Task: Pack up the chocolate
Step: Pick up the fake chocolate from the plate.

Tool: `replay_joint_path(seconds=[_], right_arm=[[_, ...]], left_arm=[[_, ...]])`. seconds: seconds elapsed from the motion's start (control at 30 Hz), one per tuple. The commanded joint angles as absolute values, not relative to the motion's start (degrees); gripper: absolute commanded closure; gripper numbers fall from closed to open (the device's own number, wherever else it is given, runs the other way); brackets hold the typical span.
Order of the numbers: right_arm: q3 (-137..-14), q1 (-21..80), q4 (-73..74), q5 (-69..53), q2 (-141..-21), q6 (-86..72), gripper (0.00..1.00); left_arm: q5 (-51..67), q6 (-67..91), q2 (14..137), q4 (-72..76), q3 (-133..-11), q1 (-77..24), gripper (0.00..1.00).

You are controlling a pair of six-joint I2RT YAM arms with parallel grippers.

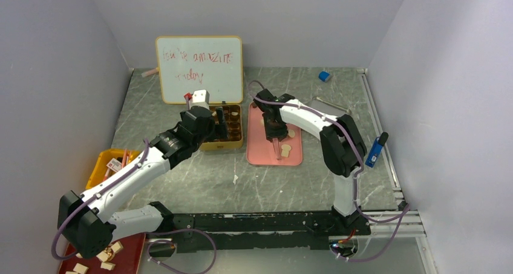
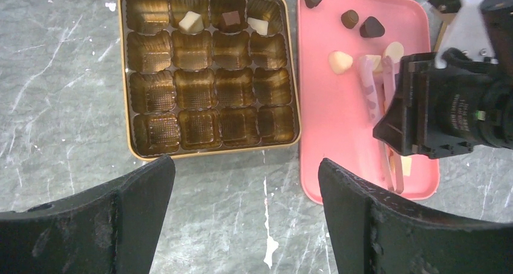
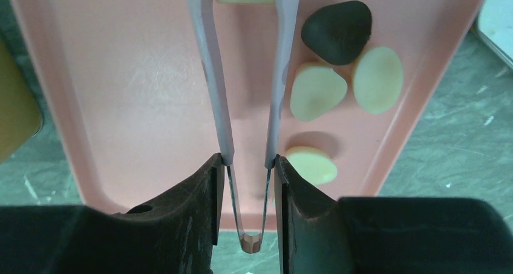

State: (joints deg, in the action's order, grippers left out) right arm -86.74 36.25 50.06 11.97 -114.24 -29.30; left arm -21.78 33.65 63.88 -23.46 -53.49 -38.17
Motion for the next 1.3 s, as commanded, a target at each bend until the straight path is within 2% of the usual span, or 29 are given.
replay_joint_path(seconds=[0.0, 0.4, 1.27], right_arm=[[-85.58, 36.23, 50.97, 11.80, -107.33, -28.67, 0.94], [-83.24, 37.65, 51.75, 9.54, -101.45, -27.02, 0.99], [-109.95, 46.22, 59.23, 5.37, -117.48, -20.95, 0.99]], left_arm=[[-21.62, 34.87, 62.57, -23.33, -54.73, -38.25, 0.07], [-23.16, 34.89, 63.00, -23.82, -56.55, -38.39, 0.08], [-25.49, 36.31, 59.66, -26.28, -56.79, -38.34, 0.07]])
